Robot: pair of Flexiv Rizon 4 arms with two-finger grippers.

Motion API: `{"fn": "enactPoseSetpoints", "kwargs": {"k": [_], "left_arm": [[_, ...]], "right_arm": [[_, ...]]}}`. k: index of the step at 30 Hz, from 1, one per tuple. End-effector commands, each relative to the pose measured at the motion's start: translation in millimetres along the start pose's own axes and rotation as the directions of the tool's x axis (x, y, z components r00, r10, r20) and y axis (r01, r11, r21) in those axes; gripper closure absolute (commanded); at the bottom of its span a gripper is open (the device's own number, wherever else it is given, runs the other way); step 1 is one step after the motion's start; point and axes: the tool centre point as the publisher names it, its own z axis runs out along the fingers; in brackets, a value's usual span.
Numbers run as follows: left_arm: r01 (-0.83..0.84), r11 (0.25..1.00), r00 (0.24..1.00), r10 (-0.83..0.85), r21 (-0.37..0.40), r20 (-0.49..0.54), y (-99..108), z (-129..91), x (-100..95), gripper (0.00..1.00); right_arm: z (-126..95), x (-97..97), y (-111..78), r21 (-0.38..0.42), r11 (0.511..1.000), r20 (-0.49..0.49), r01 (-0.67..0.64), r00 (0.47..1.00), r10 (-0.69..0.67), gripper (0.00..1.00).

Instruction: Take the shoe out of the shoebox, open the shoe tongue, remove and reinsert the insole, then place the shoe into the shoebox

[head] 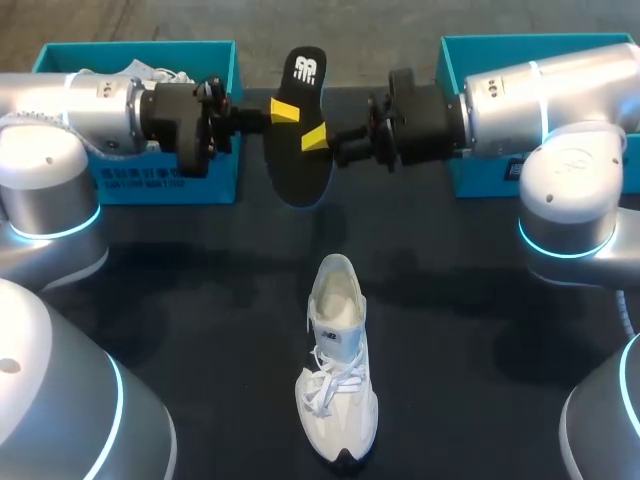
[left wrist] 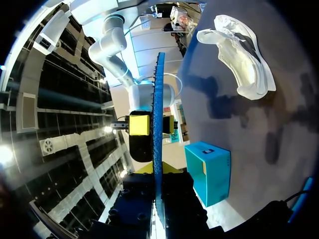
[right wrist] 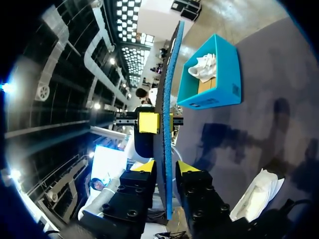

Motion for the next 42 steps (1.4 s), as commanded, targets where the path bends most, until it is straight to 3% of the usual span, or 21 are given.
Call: {"fn": "enactPoseSetpoints", "kwargs": {"k": [1,8,14,25,26,28,29,36,42], "left_arm": [[-0.002,1.000,1.000,0.002,0.001,0.002,0,0,0.7,1.00],[-0.001,1.000,1.000,0.001,0.007,0.002,0,1,-0.1,1.00],[-0.001,1.000,1.000,0.001,0.007,0.003,-1,1,-0.2,1.00],[0.000,1.000,1.000,0.000,0.005,-0.001,-3,2,2.4,1.00],[0.000,1.000,1.000,0.000,0.009,-0.001,-3,2,2.7,0.85],[-0.001,1.000,1.000,0.001,0.013,-0.003,-5,2,2.9,0.20],[-0.002,1.000,1.000,0.002,0.015,-0.005,-6,2,2.7,0.00],[-0.014,0.999,0.999,0.016,0.041,-0.044,-13,-11,3.3,0.00],[0.004,0.997,0.994,0.004,0.073,-0.111,-23,-35,4.8,0.00]], "right_arm": [[1,-0.1,0.7,0.002,1.000,-0.002,0.000,1.000,0.000,0.76],[2,0.3,1.6,0.004,1.000,-0.003,0.001,1.000,-0.001,0.79],[2,0.2,1.6,0.008,1.000,-0.003,0.002,1.000,-0.002,1.00],[3,0.7,0.0,0.010,1.000,-0.007,0.016,1.000,-0.015,1.00],[3,0.7,-0.1,0.010,1.000,-0.007,0.016,1.000,-0.016,1.00],[3,0.8,-0.7,0.009,1.000,-0.006,0.020,1.000,-0.020,1.00],[3,0.9,-0.8,0.008,1.000,-0.005,0.023,1.000,-0.023,1.00],[-1,-1.8,-3.2,0.003,0.994,0.017,0.114,0.993,-0.114,1.00],[-8,-6.5,-4.6,-0.009,0.976,0.024,0.215,0.976,-0.215,1.00]]}}
